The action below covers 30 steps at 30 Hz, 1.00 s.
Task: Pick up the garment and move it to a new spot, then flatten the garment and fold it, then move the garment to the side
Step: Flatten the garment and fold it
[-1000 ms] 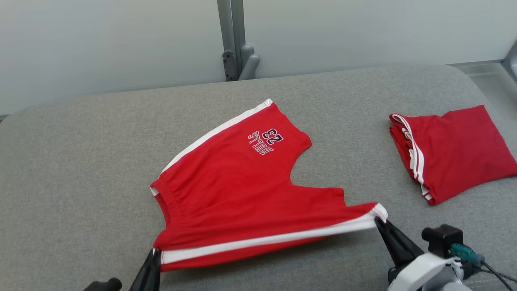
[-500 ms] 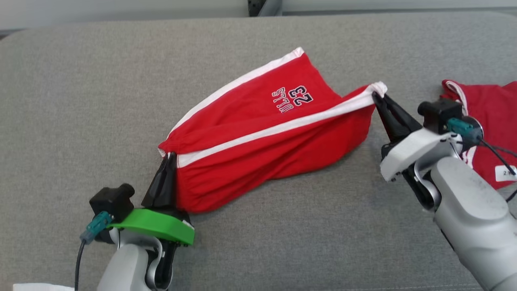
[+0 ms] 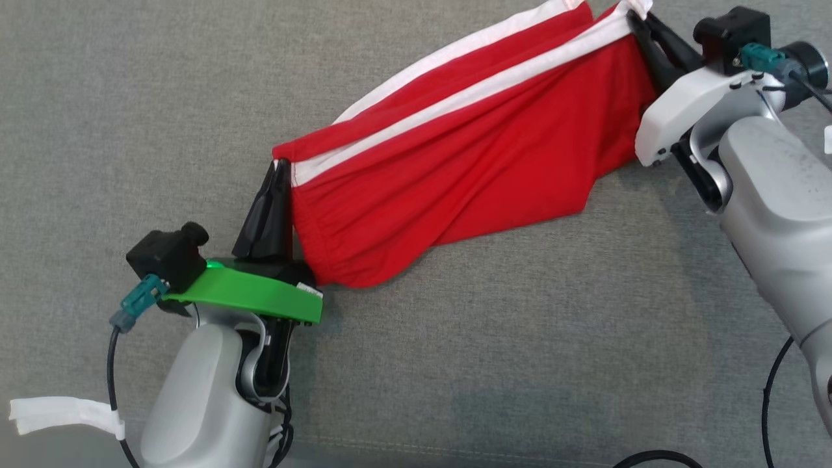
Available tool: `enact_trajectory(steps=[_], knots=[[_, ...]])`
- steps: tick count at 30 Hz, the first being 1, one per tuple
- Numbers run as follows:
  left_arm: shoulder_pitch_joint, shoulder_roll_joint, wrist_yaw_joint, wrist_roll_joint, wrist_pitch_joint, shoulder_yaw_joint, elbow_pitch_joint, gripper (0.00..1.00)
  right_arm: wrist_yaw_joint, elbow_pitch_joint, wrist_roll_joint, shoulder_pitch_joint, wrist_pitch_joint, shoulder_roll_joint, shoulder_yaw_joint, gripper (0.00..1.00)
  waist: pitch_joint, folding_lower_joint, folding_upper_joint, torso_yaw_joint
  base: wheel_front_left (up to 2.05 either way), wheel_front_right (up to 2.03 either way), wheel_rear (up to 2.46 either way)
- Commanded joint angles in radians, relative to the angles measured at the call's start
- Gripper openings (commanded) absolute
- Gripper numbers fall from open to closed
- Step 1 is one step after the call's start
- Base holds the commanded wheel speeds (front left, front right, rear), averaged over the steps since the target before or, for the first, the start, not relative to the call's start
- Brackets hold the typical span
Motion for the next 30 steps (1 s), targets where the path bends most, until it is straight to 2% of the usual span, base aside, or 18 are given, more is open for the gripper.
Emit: enact_trajectory(steps=[1, 13, 14, 15, 16, 17, 25, 30], knots=[[-0.029, 0.003, 0.003, -0.016, -0.003, 0.001, -0.013, 0.00, -0.002, 0.019, -0.008, -0.031, -0.002, -0.012, 0.002, 0.00, 0.077, -0.0001, 0.0000, 0.066, 0.00, 0.00, 0.00], [-0.082, 0.003, 0.003, -0.077, -0.003, -0.026, -0.052, 0.00, -0.002, 0.124, -0.048, -0.158, -0.002, 0.014, -0.001, 0.00, 0.146, -0.0001, 0.0000, 0.097, 0.00, 0.00, 0.00], [-0.083, 0.003, 0.003, -0.079, -0.003, -0.028, -0.048, 0.11, -0.002, 0.134, -0.044, -0.164, -0.002, 0.014, -0.013, 0.00, 0.148, -0.0001, 0.0000, 0.097, 0.00, 0.00, 0.00], [-0.086, 0.003, 0.003, -0.074, -0.003, -0.029, -0.049, 0.43, -0.003, 0.146, -0.045, -0.164, -0.002, 0.017, -0.022, 0.29, 0.150, -0.0001, 0.0000, 0.096, 0.00, 0.00, 0.00], [-0.089, 0.003, 0.003, -0.066, -0.003, -0.027, -0.052, 0.84, -0.003, 0.151, -0.052, -0.161, -0.002, 0.020, -0.026, 0.93, 0.151, -0.0001, 0.0000, 0.094, 0.00, 0.00, 0.00], [-0.088, 0.003, 0.003, -0.061, -0.003, -0.025, -0.054, 1.00, -0.003, 0.150, -0.056, -0.159, -0.002, 0.020, -0.036, 1.00, 0.152, -0.0001, 0.0000, 0.092, 0.00, 0.00, 0.00], [-0.041, 0.002, 0.003, 0.027, -0.003, 0.032, -0.078, 1.00, -0.002, 0.029, -0.045, -0.057, -0.002, 0.020, -0.116, 1.00, 0.113, -0.0001, 0.0000, 0.061, 0.00, 0.00, 0.00], [-0.004, 0.003, 0.003, 0.071, -0.003, 0.072, -0.092, 1.00, -0.002, -0.027, 0.007, 0.037, -0.002, 0.036, -0.135, 1.00, 0.077, -0.0001, 0.0000, 0.049, 0.00, 0.00, 0.00]])
